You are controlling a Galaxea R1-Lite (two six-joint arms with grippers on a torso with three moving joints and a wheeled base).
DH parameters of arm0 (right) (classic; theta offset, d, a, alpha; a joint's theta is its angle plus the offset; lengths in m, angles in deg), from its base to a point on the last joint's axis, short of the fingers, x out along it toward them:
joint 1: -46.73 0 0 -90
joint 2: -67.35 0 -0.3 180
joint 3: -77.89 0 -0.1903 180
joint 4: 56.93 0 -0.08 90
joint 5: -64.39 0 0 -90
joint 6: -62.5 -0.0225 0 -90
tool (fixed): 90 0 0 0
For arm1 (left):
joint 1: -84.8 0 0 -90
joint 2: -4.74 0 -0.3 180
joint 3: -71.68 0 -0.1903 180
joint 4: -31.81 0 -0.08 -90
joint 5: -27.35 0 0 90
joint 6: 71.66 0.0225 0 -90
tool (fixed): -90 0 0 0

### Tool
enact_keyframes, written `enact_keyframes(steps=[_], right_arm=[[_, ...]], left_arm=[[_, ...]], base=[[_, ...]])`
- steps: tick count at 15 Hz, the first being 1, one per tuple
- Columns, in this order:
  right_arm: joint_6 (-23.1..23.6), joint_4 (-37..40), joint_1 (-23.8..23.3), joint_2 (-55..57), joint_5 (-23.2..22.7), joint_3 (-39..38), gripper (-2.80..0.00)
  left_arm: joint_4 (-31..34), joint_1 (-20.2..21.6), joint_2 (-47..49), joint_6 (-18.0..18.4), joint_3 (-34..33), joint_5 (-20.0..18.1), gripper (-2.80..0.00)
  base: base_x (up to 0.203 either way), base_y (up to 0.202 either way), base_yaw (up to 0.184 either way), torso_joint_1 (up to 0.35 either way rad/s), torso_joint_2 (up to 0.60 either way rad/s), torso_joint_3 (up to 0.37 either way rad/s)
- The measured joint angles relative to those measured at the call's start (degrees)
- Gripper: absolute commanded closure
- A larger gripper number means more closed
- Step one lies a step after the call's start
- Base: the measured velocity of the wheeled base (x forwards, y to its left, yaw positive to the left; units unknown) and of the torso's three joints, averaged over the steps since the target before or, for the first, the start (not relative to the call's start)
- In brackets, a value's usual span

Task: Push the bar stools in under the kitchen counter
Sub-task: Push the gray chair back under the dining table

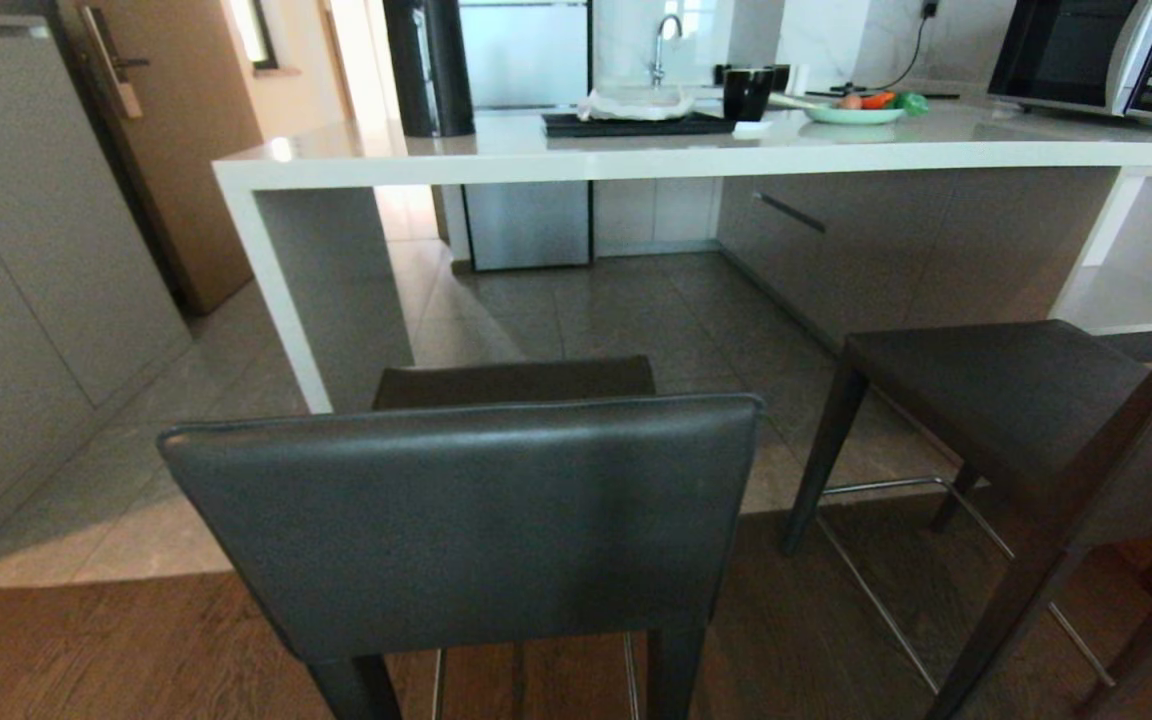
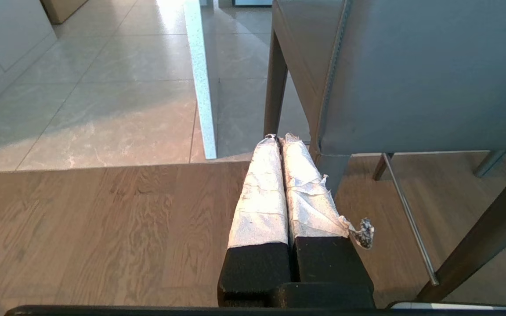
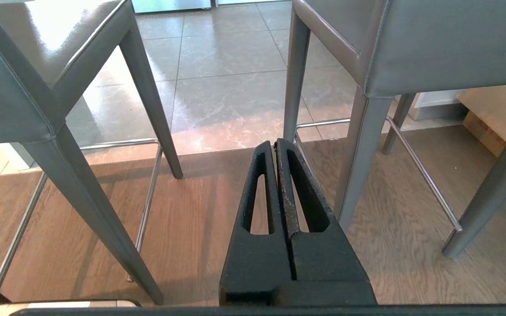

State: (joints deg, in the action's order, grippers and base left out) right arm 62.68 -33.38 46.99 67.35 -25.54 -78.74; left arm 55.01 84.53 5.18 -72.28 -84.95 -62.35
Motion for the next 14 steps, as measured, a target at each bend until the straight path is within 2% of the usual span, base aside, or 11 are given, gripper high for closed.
enact_keyframes(steps=[5,6,7,8,14], right_arm=[[0.0,0.0,0.0,0.0,0.0,0.0,0.00],[0.0,0.0,0.0,0.0,0.0,0.0,0.00],[0.0,0.0,0.0,0.0,0.0,0.0,0.00],[0.0,0.0,0.0,0.0,0.0,0.0,-2.80],[0.0,0.0,0.0,0.0,0.0,0.0,-2.80]], left_arm=[[0.0,0.0,0.0,0.0,0.0,0.0,0.00],[0.0,0.0,0.0,0.0,0.0,0.0,-2.70],[0.0,0.0,0.0,0.0,0.0,0.0,-2.80],[0.0,0.0,0.0,0.0,0.0,0.0,-2.80],[0.0,0.0,0.0,0.0,0.0,0.0,-2.80]], base=[[0.000,0.000,0.000,0.000,0.00,0.000],[0.000,0.000,0.000,0.000,0.00,0.000],[0.000,0.000,0.000,0.000,0.00,0.000],[0.000,0.000,0.000,0.000,0.00,0.000],[0.000,0.000,0.000,0.000,0.00,0.000]])
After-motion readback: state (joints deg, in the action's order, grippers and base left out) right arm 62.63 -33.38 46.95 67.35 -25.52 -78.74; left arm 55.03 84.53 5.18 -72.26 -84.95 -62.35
